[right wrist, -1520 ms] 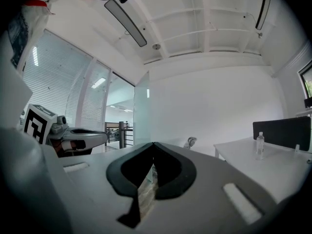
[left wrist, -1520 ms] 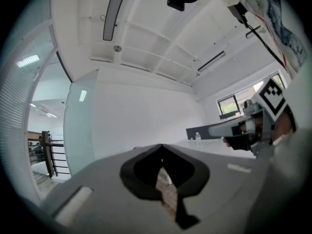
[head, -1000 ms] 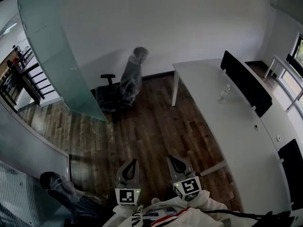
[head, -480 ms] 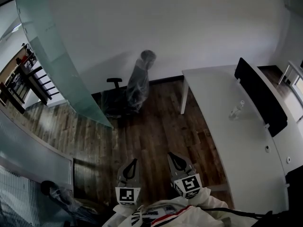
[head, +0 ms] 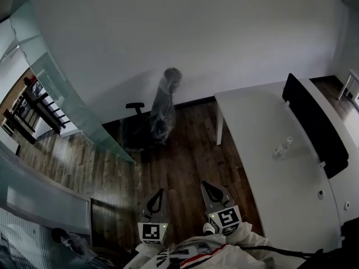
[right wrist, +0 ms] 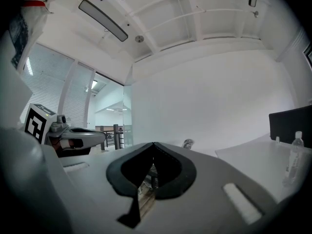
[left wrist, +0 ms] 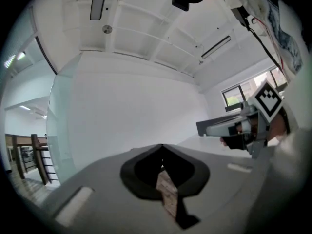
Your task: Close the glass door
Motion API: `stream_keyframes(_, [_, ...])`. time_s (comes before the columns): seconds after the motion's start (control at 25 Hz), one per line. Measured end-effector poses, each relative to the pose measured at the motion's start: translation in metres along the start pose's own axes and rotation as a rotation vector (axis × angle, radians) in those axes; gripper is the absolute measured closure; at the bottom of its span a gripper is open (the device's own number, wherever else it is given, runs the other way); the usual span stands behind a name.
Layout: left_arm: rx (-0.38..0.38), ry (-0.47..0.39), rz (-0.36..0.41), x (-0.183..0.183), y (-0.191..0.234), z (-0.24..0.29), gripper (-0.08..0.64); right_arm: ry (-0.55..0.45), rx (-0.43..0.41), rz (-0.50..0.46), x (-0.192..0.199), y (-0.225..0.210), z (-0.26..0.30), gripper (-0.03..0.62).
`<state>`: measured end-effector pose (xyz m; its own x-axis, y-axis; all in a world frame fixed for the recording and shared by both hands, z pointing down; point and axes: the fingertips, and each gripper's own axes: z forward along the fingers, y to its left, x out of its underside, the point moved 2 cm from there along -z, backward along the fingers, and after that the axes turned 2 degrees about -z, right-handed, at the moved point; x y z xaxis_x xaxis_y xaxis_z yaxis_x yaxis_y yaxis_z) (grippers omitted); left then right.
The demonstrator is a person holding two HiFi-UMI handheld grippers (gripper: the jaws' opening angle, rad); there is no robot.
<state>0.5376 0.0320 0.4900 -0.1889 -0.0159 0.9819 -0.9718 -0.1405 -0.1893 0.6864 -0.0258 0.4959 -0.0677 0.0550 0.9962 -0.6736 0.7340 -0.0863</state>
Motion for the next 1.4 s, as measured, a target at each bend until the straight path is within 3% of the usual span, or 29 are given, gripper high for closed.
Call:
stream_keyframes(0.48, [-0.04,0.005,0.015,-0.006,-0.007,0.051,0.56,0.02,-0.048,0.02,0.013,-0.048,0.028,0.588])
stream_keyframes(0.76, [-0.073,0.0,0.012,0.0,0.015,0.071,0.56,0.007,-0.07,0.009,0.009,-0.055,0.059,0.588])
stream_keyframes(1.16, [0.027,-0.044,-0.016,0.01,0.046,0.159,0.56,0.031,0.036,-0.02,0.015,-0.102,0.121,0.588])
stream_keyframes(1.4, [-0.013,-0.032,-0.038,0.033,0.105,0.204,0.56,0.096,-0.028,-0.028,0.029,-0.095,0.199,0.588])
